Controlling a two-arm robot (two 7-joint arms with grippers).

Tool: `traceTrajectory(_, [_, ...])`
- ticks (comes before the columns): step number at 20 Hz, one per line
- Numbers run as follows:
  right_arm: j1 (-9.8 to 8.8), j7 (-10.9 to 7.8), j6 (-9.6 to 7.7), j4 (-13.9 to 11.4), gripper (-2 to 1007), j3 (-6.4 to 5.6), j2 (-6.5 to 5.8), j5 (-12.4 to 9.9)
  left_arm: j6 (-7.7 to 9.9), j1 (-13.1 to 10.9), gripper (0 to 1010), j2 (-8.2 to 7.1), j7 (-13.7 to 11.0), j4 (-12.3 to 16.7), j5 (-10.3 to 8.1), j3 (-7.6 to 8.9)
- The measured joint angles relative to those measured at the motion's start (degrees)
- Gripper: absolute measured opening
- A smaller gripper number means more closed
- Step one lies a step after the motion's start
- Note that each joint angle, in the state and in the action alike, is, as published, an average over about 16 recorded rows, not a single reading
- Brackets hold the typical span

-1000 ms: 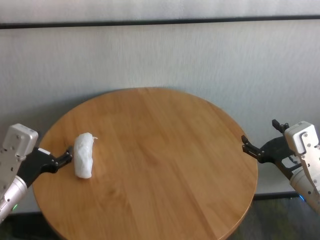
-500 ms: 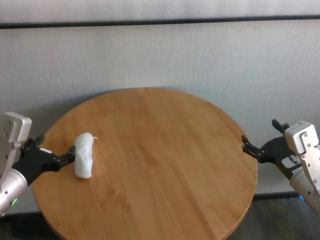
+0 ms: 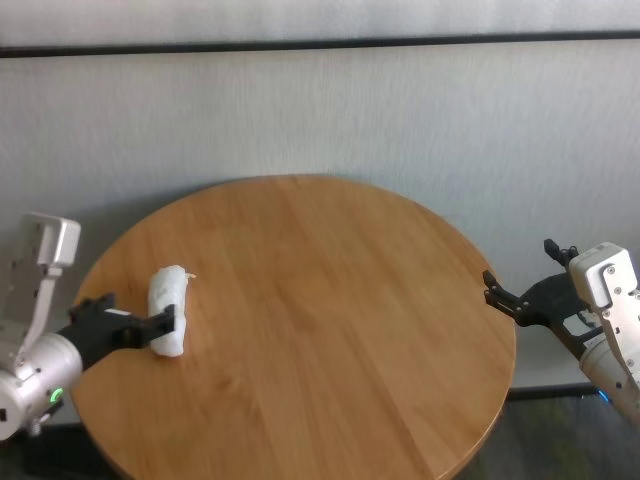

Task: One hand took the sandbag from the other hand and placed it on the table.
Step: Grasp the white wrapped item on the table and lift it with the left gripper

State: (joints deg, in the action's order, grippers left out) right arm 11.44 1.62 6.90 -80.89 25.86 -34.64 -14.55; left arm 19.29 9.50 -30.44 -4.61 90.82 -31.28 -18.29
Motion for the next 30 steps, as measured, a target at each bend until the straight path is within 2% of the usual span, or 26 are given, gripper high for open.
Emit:
traceTrajectory(3, [0.0,0.0,0.0,0.0,1002,0.0,0.0,0.0,2.23,0.39,1000,1.04,0.11,0.26,-0.76,0.24])
traceTrajectory(9, [0.0,0.0,0.0,0.0,1002,0.0,0.0,0.0,5.88,0.74,1000,2.46,0.62,1.24,-1.14,0.47])
traceTrajectory(17, [0.0,0.0,0.0,0.0,1002,0.0,0.0,0.0,10.76,1.13,1000,3.53,2.93,2.3,0.54,-0.08])
traceTrajectory(23, [0.0,0.0,0.0,0.0,1002,0.0,0.0,0.0,12.7,1.84,1000,4.55,4.38,1.85,2.74,-0.94])
traceTrajectory(30, [0.0,0.0,0.0,0.0,1002,0.0,0.0,0.0,13.52,2.85,1000,6.11,5.31,0.28,4.67,-1.46])
